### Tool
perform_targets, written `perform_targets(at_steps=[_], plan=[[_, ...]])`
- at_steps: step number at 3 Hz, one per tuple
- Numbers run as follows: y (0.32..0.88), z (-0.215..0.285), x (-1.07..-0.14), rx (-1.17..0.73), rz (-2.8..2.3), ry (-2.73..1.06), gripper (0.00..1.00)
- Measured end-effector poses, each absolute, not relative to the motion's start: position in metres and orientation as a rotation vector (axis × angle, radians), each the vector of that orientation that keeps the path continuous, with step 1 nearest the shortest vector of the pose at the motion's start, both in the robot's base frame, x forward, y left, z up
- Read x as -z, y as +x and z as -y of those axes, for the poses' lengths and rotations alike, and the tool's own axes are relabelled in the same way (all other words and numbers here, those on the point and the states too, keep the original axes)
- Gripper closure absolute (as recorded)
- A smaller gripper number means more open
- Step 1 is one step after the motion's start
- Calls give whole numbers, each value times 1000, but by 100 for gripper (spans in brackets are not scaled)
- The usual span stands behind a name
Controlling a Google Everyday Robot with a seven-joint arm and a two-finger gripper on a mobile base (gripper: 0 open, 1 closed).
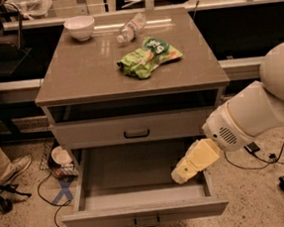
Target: Close middle drawer
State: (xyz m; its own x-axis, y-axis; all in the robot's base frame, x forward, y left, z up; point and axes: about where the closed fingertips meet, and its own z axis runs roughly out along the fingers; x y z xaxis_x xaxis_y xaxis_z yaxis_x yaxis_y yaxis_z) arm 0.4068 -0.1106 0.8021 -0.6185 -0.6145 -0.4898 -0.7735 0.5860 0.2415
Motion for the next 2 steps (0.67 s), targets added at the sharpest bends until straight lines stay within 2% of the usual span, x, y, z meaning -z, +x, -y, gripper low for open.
perform_targets(at_steps=[2], plan=[[409, 111, -776, -606, -2522, -1114, 0]])
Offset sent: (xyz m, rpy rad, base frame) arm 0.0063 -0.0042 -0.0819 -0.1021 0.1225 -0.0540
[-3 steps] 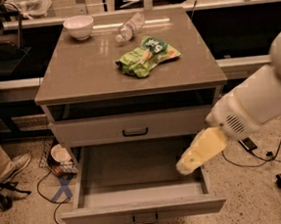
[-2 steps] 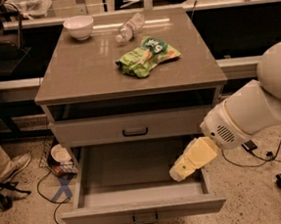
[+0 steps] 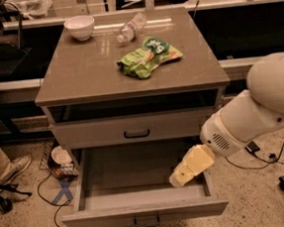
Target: Close middle drawer
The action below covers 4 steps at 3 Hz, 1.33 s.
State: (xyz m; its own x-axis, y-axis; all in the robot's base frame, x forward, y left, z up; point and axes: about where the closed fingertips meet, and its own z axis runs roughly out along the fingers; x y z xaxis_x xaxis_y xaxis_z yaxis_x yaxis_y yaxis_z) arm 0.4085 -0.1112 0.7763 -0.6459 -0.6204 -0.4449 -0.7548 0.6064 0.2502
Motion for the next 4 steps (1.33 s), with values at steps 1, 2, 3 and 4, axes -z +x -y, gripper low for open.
perform_targets(at_steps=[1, 2, 3, 4], plan=[[410, 120, -723, -573, -2646, -1078, 0], [407, 133, -662, -537, -2791, -1024, 0], [396, 147, -608, -528, -2922, -922, 0], [377, 163, -561, -546, -3041, -787, 0]])
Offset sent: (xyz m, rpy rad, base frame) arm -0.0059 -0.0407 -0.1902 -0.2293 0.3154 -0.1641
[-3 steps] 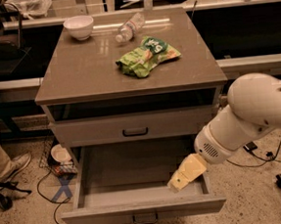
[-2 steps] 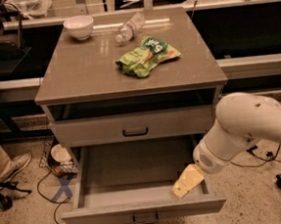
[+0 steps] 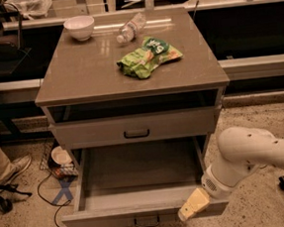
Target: Close middle drawer
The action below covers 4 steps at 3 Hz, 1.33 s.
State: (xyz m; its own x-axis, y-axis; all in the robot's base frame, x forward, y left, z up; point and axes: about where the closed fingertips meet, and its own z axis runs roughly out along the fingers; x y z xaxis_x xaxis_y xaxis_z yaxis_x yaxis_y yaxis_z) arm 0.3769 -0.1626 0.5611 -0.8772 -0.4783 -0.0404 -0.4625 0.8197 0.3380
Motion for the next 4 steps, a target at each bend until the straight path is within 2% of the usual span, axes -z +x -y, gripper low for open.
perform_targets(at_steps=[1, 3, 4], plan=[[351, 173, -517, 569, 2918, 580, 2], [347, 169, -450, 658, 2913, 428, 47], [377, 163, -422, 620, 2958, 433, 70]])
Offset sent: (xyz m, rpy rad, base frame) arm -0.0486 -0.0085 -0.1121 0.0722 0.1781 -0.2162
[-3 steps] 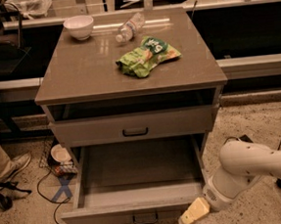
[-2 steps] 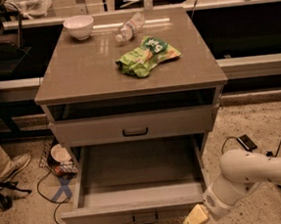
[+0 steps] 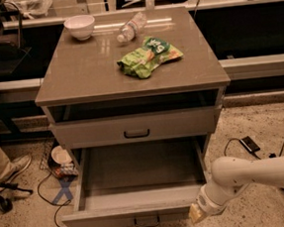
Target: Close middle drawer
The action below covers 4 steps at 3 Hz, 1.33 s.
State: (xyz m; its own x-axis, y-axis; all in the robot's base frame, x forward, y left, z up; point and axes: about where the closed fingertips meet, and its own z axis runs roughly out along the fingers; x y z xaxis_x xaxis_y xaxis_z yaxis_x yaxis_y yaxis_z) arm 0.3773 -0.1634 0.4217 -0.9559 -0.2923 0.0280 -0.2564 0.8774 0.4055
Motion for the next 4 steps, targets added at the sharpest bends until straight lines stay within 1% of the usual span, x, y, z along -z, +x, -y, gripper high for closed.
perform_targets(at_steps=[1, 2, 3, 4], plan=[[401, 159, -406, 584, 2994, 458, 94], [400, 159, -406, 584, 2994, 458, 100], [400, 159, -406, 584, 2993, 458, 100], [413, 161, -397, 586, 3026, 443, 100]])
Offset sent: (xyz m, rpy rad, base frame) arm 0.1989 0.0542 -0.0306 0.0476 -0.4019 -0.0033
